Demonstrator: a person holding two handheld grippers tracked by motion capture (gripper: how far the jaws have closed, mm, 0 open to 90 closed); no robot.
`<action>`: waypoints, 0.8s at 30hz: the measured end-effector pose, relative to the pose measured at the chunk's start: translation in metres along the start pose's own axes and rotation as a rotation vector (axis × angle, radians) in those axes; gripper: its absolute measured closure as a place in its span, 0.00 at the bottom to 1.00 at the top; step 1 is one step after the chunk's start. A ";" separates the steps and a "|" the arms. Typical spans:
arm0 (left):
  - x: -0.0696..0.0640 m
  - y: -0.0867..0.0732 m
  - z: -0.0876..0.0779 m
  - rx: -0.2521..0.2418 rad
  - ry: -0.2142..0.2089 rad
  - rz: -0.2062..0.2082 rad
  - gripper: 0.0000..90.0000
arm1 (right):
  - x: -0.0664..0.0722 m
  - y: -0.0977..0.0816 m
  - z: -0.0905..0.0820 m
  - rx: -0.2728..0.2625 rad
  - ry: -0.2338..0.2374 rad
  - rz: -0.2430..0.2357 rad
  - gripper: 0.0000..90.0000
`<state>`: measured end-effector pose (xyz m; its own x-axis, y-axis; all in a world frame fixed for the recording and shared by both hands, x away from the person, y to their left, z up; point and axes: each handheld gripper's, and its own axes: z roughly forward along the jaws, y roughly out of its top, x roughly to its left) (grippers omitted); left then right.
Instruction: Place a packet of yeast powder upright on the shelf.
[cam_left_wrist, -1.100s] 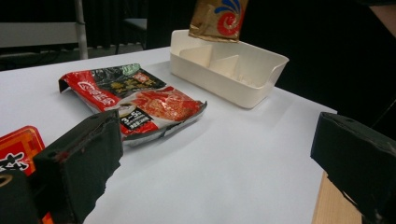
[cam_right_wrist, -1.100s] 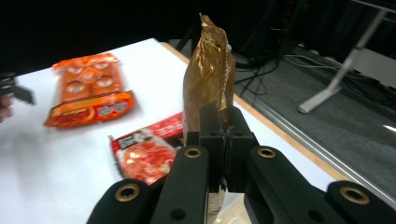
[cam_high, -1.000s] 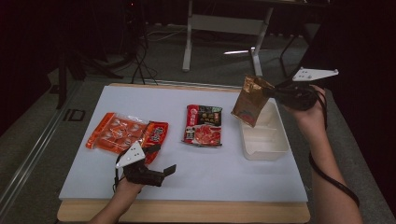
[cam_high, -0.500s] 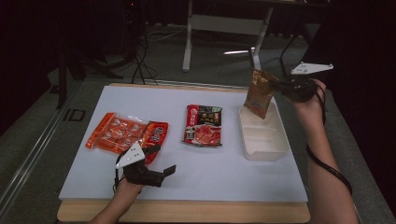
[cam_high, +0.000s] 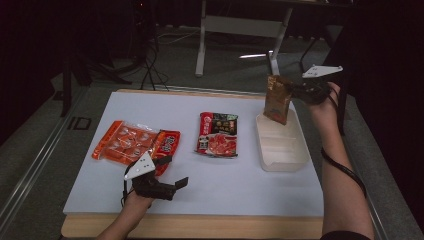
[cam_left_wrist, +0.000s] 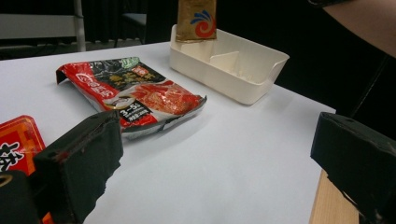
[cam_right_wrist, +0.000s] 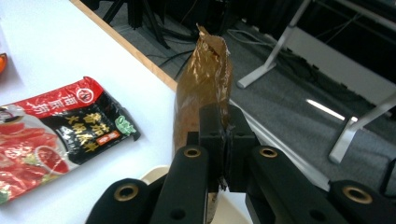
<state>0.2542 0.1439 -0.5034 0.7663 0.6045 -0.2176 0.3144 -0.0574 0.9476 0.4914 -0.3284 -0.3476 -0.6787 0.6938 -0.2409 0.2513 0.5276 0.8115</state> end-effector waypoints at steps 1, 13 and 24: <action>0.000 0.000 0.000 0.000 0.000 0.000 0.03 | 0.000 -0.001 0.002 -0.008 0.002 -0.002 0.98; 0.001 -0.002 0.002 0.010 -0.005 -0.007 0.03 | 0.002 -0.009 0.017 -0.047 0.075 0.038 0.97; 0.002 -0.004 0.003 0.016 -0.004 -0.013 0.03 | 0.001 -0.023 0.027 -0.084 0.114 0.112 0.97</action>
<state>0.2564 0.1429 -0.5088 0.7646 0.6017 -0.2309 0.3333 -0.0626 0.9407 0.5035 -0.3262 -0.3811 -0.7248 0.6832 -0.0888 0.2741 0.4043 0.8726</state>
